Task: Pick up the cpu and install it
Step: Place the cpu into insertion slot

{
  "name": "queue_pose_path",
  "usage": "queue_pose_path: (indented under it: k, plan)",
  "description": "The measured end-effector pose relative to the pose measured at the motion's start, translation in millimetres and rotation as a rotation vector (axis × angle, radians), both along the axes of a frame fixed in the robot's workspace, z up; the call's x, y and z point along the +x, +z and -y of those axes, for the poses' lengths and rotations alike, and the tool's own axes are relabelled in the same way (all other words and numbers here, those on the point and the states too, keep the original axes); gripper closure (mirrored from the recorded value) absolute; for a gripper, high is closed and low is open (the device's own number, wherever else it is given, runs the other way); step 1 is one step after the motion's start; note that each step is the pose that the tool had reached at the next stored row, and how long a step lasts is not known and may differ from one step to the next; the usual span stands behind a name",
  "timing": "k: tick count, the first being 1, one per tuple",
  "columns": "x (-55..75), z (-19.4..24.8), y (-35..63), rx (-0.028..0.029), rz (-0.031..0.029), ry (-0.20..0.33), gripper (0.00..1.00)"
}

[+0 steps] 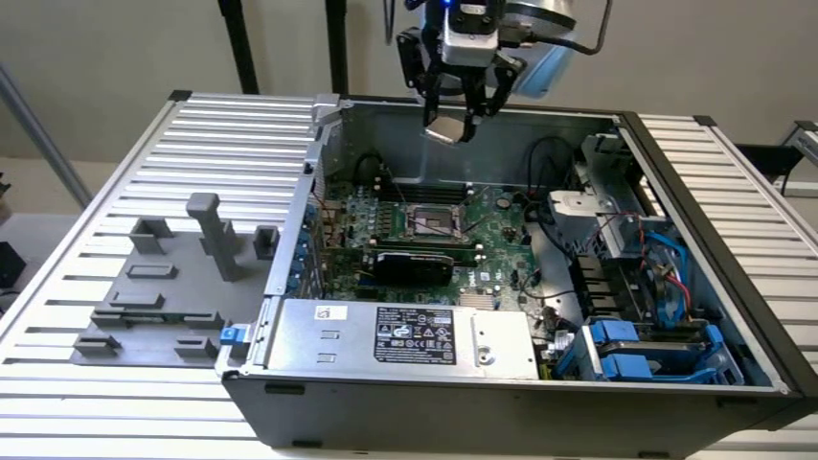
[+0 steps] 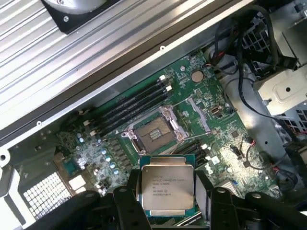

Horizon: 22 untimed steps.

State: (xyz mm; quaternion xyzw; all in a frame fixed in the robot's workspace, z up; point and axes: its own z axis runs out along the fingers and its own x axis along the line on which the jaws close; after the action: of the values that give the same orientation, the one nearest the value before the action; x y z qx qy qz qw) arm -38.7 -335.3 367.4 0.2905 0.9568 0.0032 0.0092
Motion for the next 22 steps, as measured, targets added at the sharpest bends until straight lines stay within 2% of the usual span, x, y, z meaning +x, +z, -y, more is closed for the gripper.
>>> queue_pose_path:
  k: [22]
  plan:
    - [0.0,0.0,-4.0,-0.0001,0.0,-0.401,0.45]
